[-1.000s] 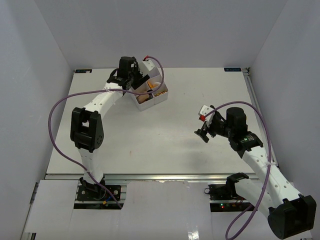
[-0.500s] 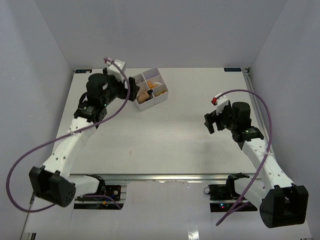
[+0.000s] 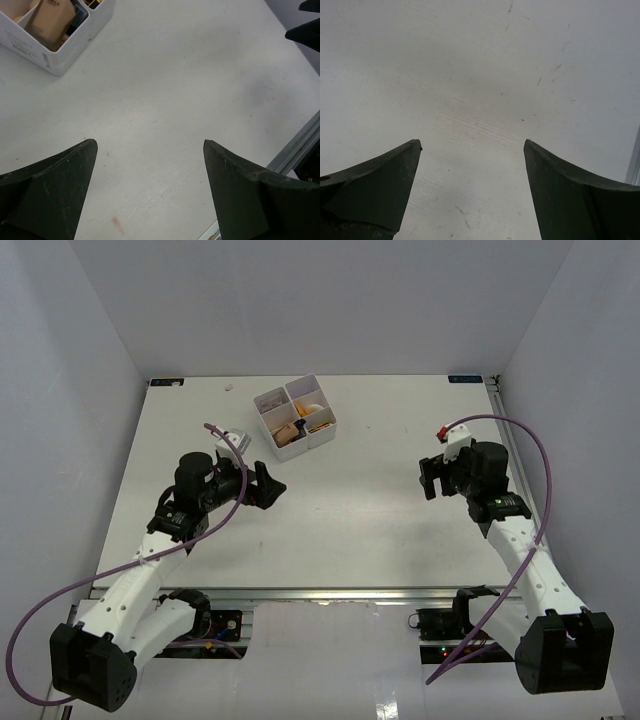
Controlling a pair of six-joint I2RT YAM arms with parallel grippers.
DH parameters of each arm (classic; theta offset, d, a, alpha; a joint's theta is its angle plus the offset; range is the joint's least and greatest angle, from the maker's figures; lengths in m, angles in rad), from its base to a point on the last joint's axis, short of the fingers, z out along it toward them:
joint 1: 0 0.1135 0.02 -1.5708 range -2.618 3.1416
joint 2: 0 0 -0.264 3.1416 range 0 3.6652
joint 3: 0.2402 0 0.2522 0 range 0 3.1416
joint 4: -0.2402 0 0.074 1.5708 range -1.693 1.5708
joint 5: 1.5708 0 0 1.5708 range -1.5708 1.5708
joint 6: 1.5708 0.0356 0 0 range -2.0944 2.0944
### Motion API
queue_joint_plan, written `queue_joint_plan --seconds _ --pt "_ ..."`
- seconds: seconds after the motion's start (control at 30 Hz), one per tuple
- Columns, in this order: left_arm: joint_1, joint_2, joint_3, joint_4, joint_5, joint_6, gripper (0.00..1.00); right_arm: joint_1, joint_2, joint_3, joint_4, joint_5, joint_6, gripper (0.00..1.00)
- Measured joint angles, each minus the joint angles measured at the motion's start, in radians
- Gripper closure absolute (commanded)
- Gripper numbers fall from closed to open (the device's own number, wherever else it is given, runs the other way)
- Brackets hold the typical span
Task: Organize the makeup
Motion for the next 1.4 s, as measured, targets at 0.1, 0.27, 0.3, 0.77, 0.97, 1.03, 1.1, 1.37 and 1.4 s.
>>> queue_joint_plan --seconds 0.1,0.27,0.3,0.77,0.97,1.03,1.1,1.37,1.4 --pt "0.000 -0.038 0.000 0.007 0.007 -0.006 0.02 -0.025 0.000 -0.003 0.016 0.023 0.023 0.10" --pt "0.000 -0.070 -0.001 0.012 0.009 -0.009 0.02 -0.059 0.000 -0.005 0.027 0.034 0.052 0.10" --pt "0.000 -0.071 -0.001 0.012 0.010 -0.009 0.02 -0.065 -0.003 -0.008 0.033 0.035 0.062 0.10" --pt "0.000 -0.069 -0.002 0.012 0.009 -0.011 0.02 -0.092 -0.058 -0.038 0.073 0.053 0.133 0.10" --pt "0.000 -0.069 -0.003 0.012 0.008 -0.011 0.02 -0.119 -0.068 -0.038 0.075 0.057 0.153 0.10" --pt "0.000 -0.069 -0.003 0.012 0.007 -0.011 0.02 -0.127 -0.072 -0.038 0.075 0.059 0.158 0.10" --pt "0.000 -0.069 -0.003 0.012 0.006 -0.011 0.02 -0.133 -0.079 -0.038 0.075 0.060 0.161 0.10" --pt "0.000 -0.068 -0.017 0.017 -0.007 -0.007 0.02 -0.150 -0.110 -0.038 0.075 0.059 0.186 0.10" --pt "0.000 -0.068 -0.018 0.017 -0.008 -0.007 0.02 -0.152 -0.112 -0.038 0.075 0.059 0.188 0.10"
